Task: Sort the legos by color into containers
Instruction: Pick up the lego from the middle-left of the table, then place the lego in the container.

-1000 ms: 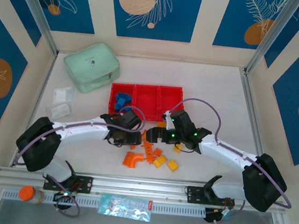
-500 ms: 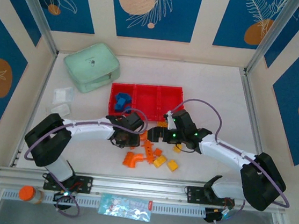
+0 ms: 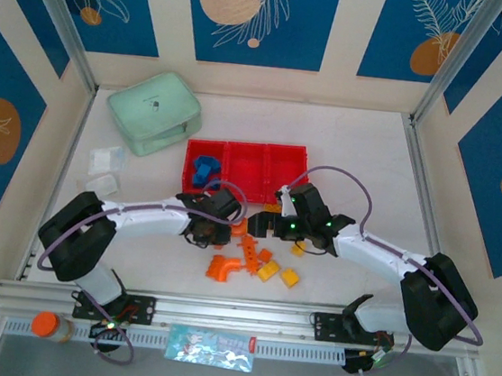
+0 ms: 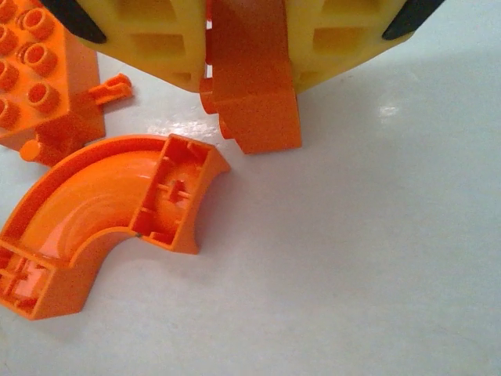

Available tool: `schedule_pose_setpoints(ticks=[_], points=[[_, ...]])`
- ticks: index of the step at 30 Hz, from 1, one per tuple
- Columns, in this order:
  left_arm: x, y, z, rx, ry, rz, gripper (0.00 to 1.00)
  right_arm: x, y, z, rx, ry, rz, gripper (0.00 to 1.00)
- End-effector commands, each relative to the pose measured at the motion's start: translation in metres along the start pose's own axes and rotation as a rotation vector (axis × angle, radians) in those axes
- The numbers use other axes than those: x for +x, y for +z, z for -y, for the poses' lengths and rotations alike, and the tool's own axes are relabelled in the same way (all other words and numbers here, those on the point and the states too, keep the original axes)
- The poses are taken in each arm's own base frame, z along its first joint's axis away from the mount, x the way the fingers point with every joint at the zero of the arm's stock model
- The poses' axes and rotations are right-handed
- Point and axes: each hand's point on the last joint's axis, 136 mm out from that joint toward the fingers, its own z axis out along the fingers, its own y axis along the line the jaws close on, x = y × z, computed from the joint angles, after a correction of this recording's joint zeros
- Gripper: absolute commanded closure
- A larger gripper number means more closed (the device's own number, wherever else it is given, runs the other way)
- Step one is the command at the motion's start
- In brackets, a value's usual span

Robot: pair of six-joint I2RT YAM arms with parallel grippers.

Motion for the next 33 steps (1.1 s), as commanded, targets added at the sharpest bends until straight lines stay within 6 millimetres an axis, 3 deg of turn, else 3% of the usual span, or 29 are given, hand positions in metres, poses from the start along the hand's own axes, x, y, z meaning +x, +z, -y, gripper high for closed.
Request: schedule_pose_setpoints(ticks=[1, 9, 16, 21, 25, 29, 33], points=[[-0.012, -0.025, 0.002, -0.013, 0.034, 0.059, 0.82, -0.009, -0.004, -0.011, -0.072, 0.018, 0.011, 0.01], [-0.069, -0.076, 0.035, 0.023, 0.133, 0.237, 0.81, -0.029, -0.019, -0.013, -0.073, 0.018, 0.063, 0.01], [-0.134, -0.085, 0.06, 0.017, 0.189, 0.292, 0.81, -0.046, -0.042, 0.001, -0.016, 0.066, 0.135, 0.01], [-0.177, -0.071, 0.07, 0.001, 0.189, 0.3, 0.81, -0.051, -0.056, 0.015, 0.004, 0.108, 0.176, 0.01], [-0.203, -0.043, 0.067, -0.04, 0.154, 0.263, 0.81, -0.05, -0.062, 0.021, 0.008, 0.126, 0.183, 0.01], [-0.214, -0.017, 0.07, -0.046, 0.157, 0.226, 0.77, -0.049, -0.065, 0.02, 0.008, 0.125, 0.188, 0.01], [-0.221, -0.015, 0.072, -0.057, 0.168, 0.211, 0.67, -0.049, -0.068, 0.017, -0.003, 0.12, 0.193, 0.01]])
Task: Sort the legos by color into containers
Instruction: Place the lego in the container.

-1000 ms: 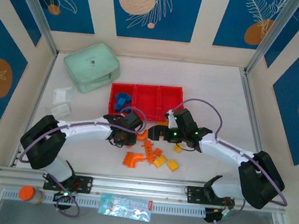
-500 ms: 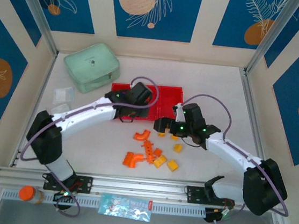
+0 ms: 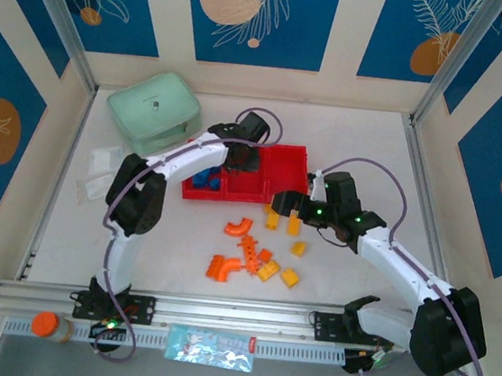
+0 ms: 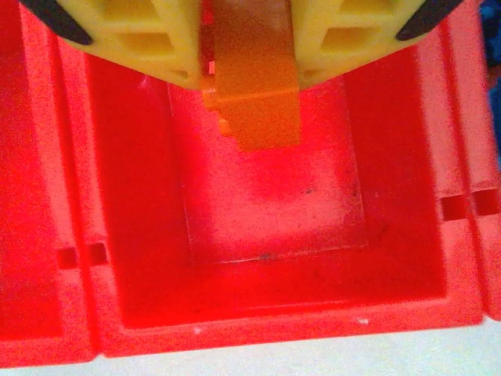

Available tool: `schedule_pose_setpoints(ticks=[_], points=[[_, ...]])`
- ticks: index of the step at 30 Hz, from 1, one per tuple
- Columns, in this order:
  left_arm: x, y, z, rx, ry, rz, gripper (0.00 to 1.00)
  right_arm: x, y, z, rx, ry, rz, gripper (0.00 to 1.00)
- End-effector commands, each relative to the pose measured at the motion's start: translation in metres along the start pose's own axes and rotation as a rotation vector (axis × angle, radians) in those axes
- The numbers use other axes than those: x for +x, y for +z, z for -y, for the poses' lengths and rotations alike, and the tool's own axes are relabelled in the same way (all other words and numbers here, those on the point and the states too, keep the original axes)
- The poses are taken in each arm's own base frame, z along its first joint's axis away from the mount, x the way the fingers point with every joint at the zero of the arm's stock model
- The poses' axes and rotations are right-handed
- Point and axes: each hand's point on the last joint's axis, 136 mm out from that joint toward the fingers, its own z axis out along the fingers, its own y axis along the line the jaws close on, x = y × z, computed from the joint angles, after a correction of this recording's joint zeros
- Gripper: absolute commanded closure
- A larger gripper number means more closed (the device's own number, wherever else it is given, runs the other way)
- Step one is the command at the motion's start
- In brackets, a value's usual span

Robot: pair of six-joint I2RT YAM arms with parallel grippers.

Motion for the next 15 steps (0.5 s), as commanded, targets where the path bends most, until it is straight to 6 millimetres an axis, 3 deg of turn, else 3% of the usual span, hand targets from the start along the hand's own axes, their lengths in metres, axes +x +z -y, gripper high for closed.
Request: schedule_pose_setpoints(ticks=[1, 9, 15], points=[[-0.007, -0.011, 0.003, 0.017, 0.031, -0.013, 0.63, 0.005, -0.006, -0.002, -0.011, 0.009, -0.012, 0.01], [-0.002, -0.045, 0.001, 0.06, 0.056, 0.01, 0.54, 0.006, -0.009, -0.003, -0.005, -0.007, -0.023, 0.01], [0.033, -0.069, 0.005, 0.148, 0.093, -0.012, 0.54, 0.017, -0.007, -0.005, 0.001, -0.029, -0.066, 0.01]])
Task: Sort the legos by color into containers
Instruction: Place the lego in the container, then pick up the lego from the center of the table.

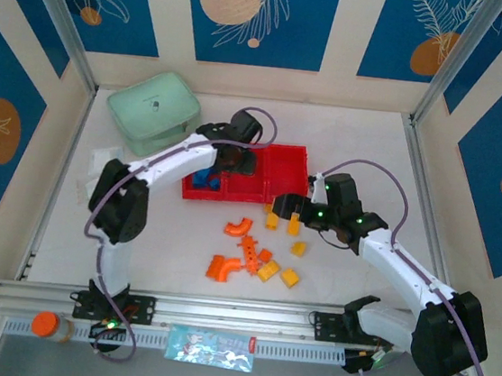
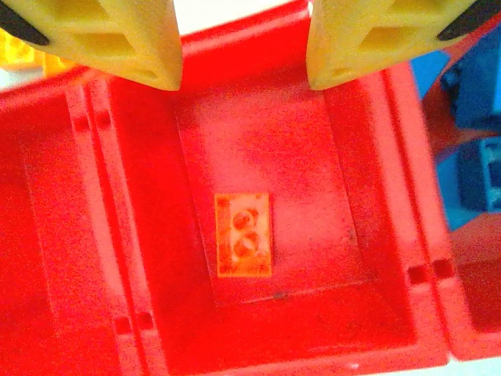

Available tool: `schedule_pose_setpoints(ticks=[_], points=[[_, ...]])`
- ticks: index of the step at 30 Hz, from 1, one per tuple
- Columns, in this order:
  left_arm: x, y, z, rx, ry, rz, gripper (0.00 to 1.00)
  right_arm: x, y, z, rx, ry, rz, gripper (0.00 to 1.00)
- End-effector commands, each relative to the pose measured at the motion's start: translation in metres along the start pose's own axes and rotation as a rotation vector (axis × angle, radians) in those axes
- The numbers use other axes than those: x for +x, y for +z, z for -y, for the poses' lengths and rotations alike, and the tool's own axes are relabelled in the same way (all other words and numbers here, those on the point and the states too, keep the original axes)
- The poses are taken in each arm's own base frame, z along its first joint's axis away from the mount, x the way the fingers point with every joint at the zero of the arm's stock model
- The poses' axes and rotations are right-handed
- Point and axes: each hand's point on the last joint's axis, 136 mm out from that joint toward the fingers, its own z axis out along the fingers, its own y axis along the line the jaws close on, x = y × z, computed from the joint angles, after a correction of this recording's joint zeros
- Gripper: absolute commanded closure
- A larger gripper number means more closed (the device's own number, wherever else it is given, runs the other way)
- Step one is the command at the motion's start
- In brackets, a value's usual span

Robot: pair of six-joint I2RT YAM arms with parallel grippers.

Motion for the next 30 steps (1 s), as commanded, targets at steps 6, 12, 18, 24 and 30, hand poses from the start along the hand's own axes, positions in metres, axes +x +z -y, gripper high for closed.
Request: schedule_pose_setpoints(ticks=[6, 12, 18, 24, 30], points=[[0.057, -0.033, 0.005, 0.082, 0.107, -0.025, 0.54, 0.025, 0.004, -0.009, -0.004, -0.04, -0.084, 0.01], [0.082, -0.038, -0.001, 0.127, 0.205, 0.044, 0.54, 0.047, 0.017, -0.009, 0.01, -0.051, -0.135, 0.01], [0.1, -0.022, -0.011, 0.119, 0.32, 0.045, 0.53, 0.058, 0.027, -0.006, 0.031, -0.047, -0.165, 0.01], [0.111, -0.012, 0.006, 0.229, 0.374, 0.037, 0.48, 0.056, 0.026, -0.007, 0.04, -0.053, -0.153, 0.01], [0.119, 0.003, 0.017, 0.236, 0.367, -0.012, 0.43, 0.056, 0.024, -0.006, 0.048, -0.055, -0.148, 0.01]])
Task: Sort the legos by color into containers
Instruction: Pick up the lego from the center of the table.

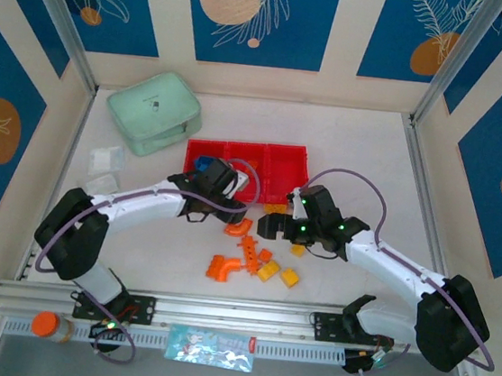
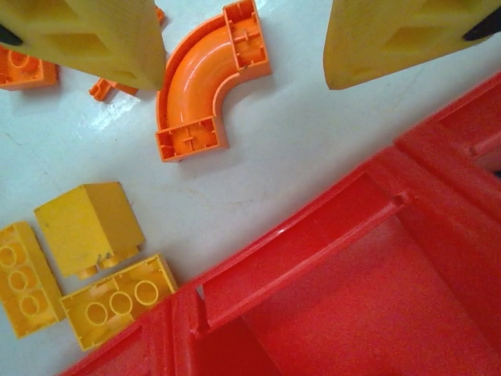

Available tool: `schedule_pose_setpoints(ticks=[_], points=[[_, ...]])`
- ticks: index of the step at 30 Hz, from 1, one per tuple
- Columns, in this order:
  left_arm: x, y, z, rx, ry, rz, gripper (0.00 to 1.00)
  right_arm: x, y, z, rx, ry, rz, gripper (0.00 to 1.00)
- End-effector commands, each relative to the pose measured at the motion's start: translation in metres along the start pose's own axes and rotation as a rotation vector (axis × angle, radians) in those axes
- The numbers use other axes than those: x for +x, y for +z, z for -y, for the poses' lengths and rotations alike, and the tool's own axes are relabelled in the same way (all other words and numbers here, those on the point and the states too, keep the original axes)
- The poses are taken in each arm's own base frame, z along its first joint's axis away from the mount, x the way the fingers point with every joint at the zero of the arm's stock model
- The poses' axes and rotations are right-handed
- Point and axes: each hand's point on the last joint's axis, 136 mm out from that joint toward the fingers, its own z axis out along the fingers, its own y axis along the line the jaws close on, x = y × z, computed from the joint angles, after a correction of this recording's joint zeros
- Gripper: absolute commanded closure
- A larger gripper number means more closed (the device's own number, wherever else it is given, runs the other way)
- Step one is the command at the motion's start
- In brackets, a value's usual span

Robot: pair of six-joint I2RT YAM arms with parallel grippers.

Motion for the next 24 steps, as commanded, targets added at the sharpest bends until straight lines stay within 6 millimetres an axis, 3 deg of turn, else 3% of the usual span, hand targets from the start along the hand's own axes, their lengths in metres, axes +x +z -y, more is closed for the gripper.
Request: schedule_pose_setpoints(ticks=[1, 11, 17, 24], points=[[-0.002, 0.011, 0.015, 0.04, 0.016, -0.011, 0.42, -0.002, -0.004, -0.001, 0.003, 0.003, 0.019, 0.01], [0.008, 0.04, 0.034, 0.001, -0.106, -0.088, 0.39, -0.009, -0.015, 0.011, 0.001, 0.039, 0.06, 0.01], [0.019, 0.055, 0.023, -0.093, -0.128, -0.153, 0.38, -0.009, -0.019, 0.018, -0.003, 0.062, 0.071, 0.01], [0.02, 0.069, 0.026, -0.085, -0.1, -0.172, 0.47, -0.01, -0.021, 0.021, -0.018, 0.082, 0.082, 0.01]])
